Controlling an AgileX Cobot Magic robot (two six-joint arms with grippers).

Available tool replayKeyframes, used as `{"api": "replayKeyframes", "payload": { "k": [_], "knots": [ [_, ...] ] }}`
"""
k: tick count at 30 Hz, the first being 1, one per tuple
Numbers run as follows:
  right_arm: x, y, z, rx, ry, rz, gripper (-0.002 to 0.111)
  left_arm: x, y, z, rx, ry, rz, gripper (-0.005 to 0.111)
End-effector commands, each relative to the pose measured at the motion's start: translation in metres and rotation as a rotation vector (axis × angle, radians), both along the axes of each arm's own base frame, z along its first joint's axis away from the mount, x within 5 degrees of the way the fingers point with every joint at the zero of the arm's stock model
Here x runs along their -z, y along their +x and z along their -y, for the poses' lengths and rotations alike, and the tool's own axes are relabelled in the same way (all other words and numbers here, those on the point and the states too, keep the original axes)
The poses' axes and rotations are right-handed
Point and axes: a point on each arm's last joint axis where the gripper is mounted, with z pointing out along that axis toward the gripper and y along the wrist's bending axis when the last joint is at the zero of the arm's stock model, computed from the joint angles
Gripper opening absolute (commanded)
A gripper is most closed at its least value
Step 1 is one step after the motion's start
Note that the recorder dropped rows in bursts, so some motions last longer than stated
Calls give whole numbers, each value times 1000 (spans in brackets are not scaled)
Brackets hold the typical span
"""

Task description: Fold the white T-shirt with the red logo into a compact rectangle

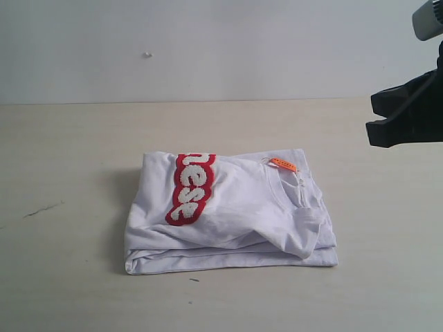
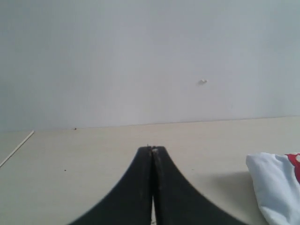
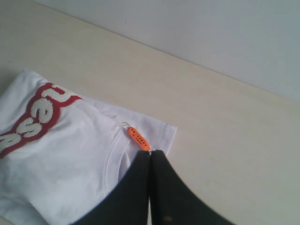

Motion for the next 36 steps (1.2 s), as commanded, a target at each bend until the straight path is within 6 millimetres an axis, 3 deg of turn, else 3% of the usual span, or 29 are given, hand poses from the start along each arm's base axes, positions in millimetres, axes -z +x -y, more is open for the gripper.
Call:
{"api": "replayKeyframes", "payload": {
  "k": [1,14,36],
  "knots": [
    [0,-1,0,6,5,9,0,-1,-3,0,-3,-31,24,0],
    [0,-1,0,6,5,9,0,0,-7,1,10,-60,21,0],
    [0,-1,0,6,5,9,0,26,-19,-2,-64,-69,-226,0]
  ]
}}
